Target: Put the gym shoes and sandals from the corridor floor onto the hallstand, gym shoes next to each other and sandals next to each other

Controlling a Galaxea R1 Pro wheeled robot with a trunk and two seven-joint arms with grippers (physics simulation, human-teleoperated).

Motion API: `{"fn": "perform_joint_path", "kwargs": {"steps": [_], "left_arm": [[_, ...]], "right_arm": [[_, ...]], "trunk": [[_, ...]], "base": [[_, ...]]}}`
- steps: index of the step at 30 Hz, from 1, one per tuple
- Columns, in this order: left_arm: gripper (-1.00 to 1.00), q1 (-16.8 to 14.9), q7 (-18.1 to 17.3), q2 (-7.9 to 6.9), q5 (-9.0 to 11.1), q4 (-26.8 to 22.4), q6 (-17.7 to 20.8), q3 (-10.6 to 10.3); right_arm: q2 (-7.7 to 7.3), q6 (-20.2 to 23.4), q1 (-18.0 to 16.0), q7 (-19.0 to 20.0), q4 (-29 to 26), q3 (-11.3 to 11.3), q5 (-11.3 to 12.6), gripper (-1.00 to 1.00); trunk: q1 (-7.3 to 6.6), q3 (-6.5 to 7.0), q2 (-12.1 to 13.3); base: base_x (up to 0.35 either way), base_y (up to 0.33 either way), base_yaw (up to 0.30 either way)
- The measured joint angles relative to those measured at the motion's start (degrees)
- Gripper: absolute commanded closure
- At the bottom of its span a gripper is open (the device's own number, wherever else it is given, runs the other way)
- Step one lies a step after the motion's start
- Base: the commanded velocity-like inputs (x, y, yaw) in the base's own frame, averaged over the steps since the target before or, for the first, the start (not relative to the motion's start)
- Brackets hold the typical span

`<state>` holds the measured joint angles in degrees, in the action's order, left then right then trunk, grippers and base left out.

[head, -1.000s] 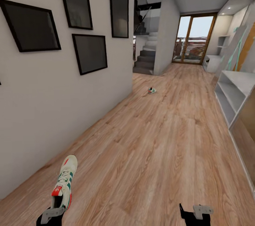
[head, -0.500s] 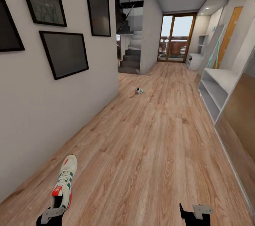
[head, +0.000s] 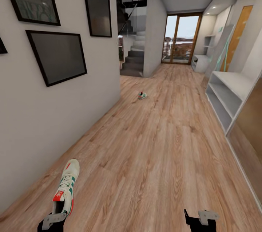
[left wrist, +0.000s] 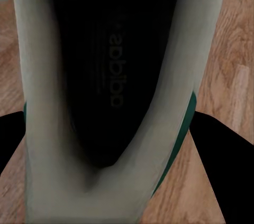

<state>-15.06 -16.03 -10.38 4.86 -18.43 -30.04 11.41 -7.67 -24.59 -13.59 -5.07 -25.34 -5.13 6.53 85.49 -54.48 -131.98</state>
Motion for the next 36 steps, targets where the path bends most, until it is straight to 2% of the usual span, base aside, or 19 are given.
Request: {"fn": "perform_joint_path", "kwargs": {"steps": [30,36], "left_arm": [[1.00,0.0,0.0,0.00,0.0,0.0,0.0,0.0],[1.00,0.0,0.0,0.00,0.0,0.0,0.0,0.0]], "right_arm": [[0.08,0.0,0.0,-0.1,0.7,-0.1,0.0,-1.00],[0.08,0.0,0.0,-0.1,0.7,-0.1,0.0,-1.00]], "trunk": [[0.00,0.00,0.0],[0.00,0.00,0.0]], "base": [[0.339,0.000,0.000],[0.339,0.000,-0.134]]}}
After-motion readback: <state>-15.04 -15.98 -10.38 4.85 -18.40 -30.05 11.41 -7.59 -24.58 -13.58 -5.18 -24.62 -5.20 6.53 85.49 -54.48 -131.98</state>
